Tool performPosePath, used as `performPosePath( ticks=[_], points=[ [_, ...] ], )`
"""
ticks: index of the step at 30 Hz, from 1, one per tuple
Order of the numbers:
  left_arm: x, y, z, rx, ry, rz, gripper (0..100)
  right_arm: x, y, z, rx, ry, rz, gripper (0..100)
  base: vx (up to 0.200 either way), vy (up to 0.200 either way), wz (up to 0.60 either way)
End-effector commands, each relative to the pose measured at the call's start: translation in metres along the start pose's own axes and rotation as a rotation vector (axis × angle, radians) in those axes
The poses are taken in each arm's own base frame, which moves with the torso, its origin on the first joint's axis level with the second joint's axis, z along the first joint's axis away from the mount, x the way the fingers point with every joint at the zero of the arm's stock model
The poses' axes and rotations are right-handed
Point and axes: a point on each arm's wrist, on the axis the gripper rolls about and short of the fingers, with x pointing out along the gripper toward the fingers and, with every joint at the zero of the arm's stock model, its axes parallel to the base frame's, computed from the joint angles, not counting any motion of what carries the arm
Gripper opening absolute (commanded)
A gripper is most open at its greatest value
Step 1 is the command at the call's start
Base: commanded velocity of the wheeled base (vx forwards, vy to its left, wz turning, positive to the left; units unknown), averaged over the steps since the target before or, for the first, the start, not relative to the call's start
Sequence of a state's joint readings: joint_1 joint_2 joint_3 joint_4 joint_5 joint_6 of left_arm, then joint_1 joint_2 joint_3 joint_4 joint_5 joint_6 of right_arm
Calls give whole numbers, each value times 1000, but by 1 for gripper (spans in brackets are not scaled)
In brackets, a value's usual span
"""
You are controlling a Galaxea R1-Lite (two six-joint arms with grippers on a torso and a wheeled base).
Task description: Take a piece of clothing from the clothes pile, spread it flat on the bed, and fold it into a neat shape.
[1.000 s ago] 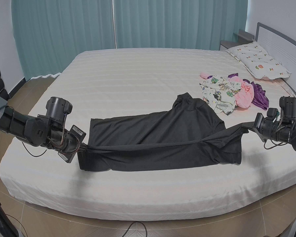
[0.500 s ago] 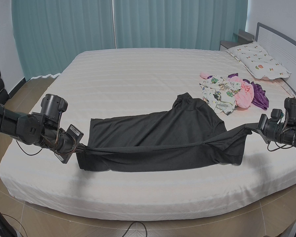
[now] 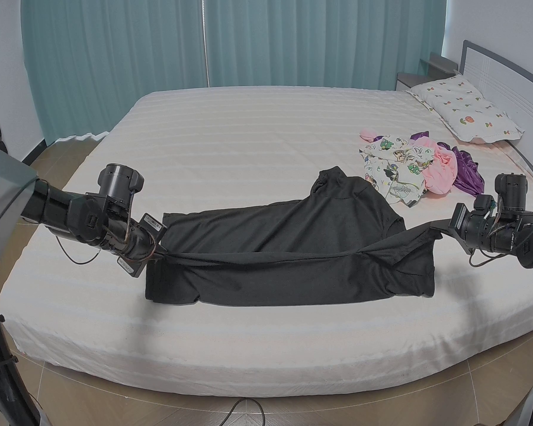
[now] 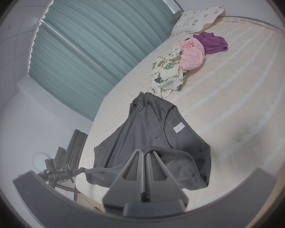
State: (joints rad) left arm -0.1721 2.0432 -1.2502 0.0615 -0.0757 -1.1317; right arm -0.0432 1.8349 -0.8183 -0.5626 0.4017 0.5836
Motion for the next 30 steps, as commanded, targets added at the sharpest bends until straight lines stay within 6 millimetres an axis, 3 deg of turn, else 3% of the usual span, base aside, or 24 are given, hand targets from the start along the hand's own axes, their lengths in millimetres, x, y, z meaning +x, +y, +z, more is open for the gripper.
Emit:
performPosePath(
  ticks=[1,8,9,17,24,30],
  points=[
    [40,4,4,-11,17,47,0,22,-11,-3,16,36,-17,0,0,0,0],
    [48,-3,10,-18,9,27,0,27,-7,-3,48,33,0,0,0,0,0],
    [48,-4,10,-19,7,21,100,27,-7,-3,51,30,3,0,0,0,0],
    [55,-3,14,-41,-8,33,100,23,-10,-11,61,52,-11,0,0,0,0],
    [15,4,32,-86,-32,32,100,3,-13,-31,86,108,-35,0,0,0,0],
    [-4,20,21,-88,-8,69,100,-8,-20,-45,109,145,-63,0,0,0,0]
  ],
)
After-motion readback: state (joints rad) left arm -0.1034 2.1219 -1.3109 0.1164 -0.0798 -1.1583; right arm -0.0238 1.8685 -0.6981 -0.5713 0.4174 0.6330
